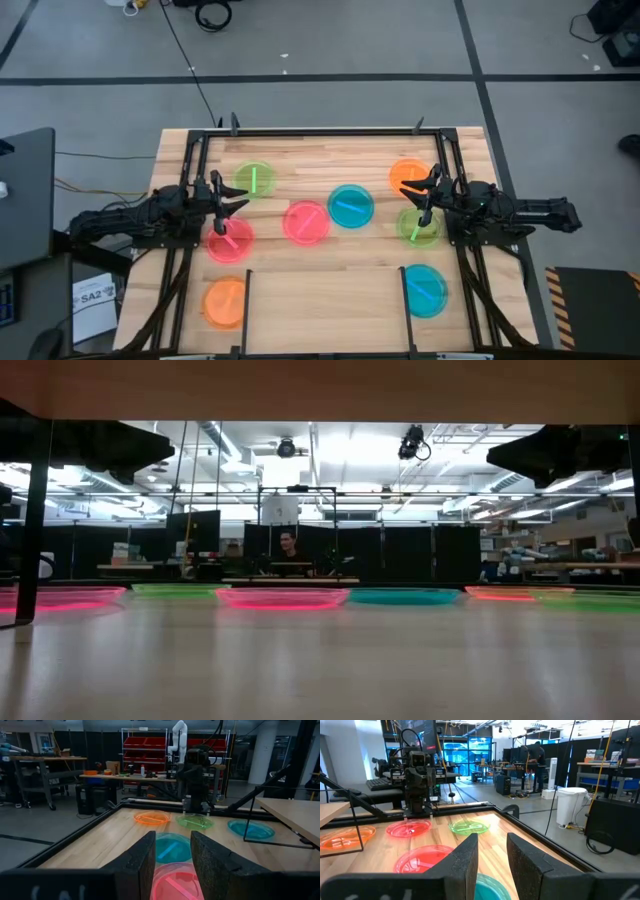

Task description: Place and stack plates onto a shelf

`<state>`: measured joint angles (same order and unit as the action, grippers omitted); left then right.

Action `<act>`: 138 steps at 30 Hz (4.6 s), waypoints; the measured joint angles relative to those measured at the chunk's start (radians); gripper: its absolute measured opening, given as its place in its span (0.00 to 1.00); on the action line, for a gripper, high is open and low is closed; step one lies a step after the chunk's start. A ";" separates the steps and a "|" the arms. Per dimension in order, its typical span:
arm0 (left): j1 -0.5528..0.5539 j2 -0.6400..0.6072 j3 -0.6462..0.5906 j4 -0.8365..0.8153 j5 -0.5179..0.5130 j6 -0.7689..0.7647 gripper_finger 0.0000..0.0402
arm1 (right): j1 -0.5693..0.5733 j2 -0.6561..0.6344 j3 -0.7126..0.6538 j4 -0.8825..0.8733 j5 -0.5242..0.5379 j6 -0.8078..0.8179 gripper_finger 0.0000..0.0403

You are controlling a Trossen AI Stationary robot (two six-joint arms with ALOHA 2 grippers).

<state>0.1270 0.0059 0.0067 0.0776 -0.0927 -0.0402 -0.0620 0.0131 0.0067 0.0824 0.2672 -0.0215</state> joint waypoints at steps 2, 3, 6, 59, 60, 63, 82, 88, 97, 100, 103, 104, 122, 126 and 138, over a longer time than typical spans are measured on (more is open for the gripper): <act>0.000 0.000 0.000 0.000 0.000 0.000 0.32 | 0.000 0.000 0.000 0.006 0.000 0.000 0.27; 0.000 0.000 0.000 0.000 0.000 0.000 0.32 | 0.000 0.000 0.000 0.007 0.000 0.000 0.27; 0.000 0.000 0.000 0.000 0.000 0.000 0.32 | 0.000 0.000 0.000 0.007 0.000 0.000 0.27; 0.000 0.000 0.000 0.000 0.000 -0.001 0.32 | -0.064 0.299 0.458 -0.136 0.435 0.159 0.69; 0.000 0.000 0.000 0.000 0.000 -0.001 0.32 | -0.084 0.327 0.495 -0.182 0.449 0.160 0.69; 0.000 0.000 0.000 0.000 0.000 -0.001 0.32 | -0.159 0.412 0.595 -0.308 0.451 0.194 0.69; 0.000 0.000 0.000 0.000 0.000 -0.001 0.32 | -0.849 0.998 0.879 -0.670 -0.456 0.115 0.69; 0.000 0.000 0.000 0.000 0.000 -0.001 0.32 | -0.920 1.149 0.879 -0.669 -0.512 -0.019 0.69; 0.000 0.000 0.000 0.000 0.000 -0.001 0.32 | -0.944 1.301 0.879 -0.668 -0.497 -0.173 0.69; 0.000 0.000 0.000 0.000 0.000 -0.001 0.32 | -0.944 1.341 0.879 -0.669 -0.496 -0.224 0.69; 0.000 0.000 0.000 0.000 0.000 -0.001 0.32 | -0.944 1.383 0.879 -0.669 -0.493 -0.253 0.69; 0.000 0.000 0.000 0.000 0.000 -0.001 0.32 | -0.944 1.396 0.879 -0.670 -0.486 -0.269 0.68; 0.000 0.000 0.000 0.000 0.000 -0.001 0.32 | -0.944 1.579 0.879 -0.724 -0.288 -0.422 0.61; 0.000 0.000 0.000 0.000 0.000 -0.002 0.32 | -0.944 1.607 0.879 -0.727 -0.275 -0.445 0.61; 0.000 0.000 0.000 0.000 0.000 -0.001 0.32 | -0.944 1.633 0.880 -0.724 -0.263 -0.483 0.56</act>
<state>0.1271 0.0063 0.0071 0.0776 -0.0927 -0.0414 -1.0058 1.6464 0.8863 -0.6415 0.0037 -0.5049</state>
